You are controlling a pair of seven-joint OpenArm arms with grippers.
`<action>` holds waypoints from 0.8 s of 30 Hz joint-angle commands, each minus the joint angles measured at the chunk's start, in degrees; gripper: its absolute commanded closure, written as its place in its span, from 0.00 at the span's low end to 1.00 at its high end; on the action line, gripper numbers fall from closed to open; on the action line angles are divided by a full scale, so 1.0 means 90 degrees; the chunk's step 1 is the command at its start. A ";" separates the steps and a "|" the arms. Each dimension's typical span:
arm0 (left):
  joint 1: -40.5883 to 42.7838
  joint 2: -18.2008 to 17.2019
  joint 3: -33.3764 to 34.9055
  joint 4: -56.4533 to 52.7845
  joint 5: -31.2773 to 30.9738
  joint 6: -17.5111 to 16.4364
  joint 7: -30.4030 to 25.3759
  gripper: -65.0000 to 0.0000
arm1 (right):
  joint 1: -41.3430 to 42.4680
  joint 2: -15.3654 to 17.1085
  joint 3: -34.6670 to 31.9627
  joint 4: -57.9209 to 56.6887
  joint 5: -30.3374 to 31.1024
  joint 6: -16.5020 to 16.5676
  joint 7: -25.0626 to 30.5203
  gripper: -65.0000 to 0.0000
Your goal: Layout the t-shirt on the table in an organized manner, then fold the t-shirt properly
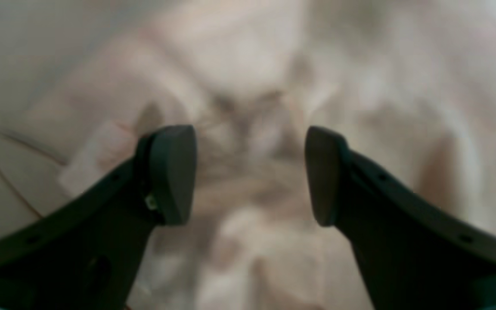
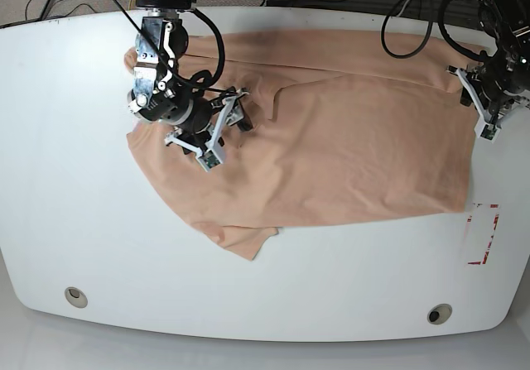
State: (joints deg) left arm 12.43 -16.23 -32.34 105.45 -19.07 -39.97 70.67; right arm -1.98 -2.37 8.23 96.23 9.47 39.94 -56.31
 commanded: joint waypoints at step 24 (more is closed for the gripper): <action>-0.0038 -0.0097 -0.0036 0.0127 -0.0025 -0.0004 -0.0092 0.75 | 0.0049 0.0268 -0.0118 -0.0636 0.0105 0.0006 0.0548 0.57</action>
State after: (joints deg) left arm 12.40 -16.23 -32.34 105.47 -19.09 -39.97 70.65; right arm -2.26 -0.36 7.33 90.76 10.61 40.05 -52.56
